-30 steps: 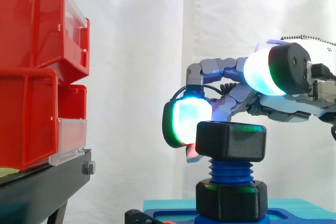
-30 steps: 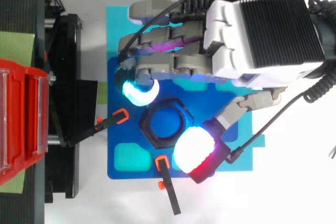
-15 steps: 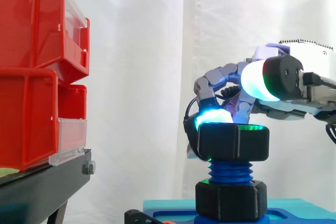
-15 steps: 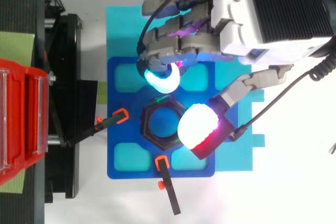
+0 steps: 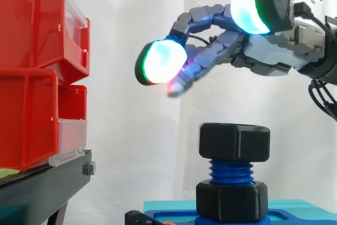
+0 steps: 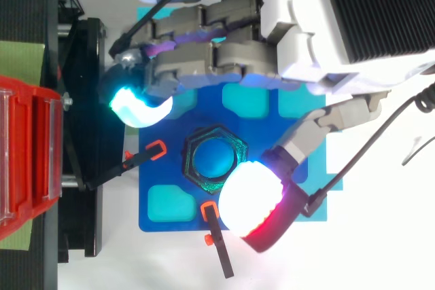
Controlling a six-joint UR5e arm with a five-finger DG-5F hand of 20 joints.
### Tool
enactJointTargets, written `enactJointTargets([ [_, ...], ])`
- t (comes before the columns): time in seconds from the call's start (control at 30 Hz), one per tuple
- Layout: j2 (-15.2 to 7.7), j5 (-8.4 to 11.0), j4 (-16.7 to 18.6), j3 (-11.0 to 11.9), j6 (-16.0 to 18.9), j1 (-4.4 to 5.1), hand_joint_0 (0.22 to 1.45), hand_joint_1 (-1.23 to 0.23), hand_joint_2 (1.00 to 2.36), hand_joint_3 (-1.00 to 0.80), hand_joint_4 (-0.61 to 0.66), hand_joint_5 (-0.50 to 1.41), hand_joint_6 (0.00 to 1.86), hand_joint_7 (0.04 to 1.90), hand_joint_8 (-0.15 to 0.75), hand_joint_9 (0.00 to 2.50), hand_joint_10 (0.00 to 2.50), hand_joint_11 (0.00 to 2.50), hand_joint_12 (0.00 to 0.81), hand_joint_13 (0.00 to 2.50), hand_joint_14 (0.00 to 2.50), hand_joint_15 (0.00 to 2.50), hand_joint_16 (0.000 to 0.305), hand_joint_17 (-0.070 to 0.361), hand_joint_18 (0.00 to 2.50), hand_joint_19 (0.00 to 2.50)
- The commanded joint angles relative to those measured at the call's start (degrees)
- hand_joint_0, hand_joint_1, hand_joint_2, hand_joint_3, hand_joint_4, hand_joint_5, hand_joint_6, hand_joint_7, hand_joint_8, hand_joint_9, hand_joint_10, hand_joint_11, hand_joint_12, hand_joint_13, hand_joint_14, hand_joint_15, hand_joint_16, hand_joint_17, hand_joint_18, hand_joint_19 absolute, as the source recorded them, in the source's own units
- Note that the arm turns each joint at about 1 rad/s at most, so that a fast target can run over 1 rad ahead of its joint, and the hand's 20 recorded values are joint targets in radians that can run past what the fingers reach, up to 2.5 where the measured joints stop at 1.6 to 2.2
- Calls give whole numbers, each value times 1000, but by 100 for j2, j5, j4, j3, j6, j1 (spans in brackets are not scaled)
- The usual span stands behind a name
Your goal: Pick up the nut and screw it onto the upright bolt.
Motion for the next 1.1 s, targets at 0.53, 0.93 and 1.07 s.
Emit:
enactJointTargets([
  [0.53, -119, 181, -382, -231, 31, 272, 459, -100, 1000, -500, 111, -247, 501, 603, 203, 122, 0, 0, 322, 0, 0, 0, 43, 97, 0, 0],
  [0.93, -110, 163, -479, -231, 31, 237, 470, -124, 1000, -500, 194, -200, 502, 749, 246, 248, 0, 0, 321, 82, 0, 0, 40, 89, 0, 0],
  [1.07, -119, 155, -470, -231, 31, 202, 473, -127, 1000, -500, 202, -194, 502, 741, 247, 269, 0, 0, 315, 100, 0, 0, 39, 87, 0, 0],
])
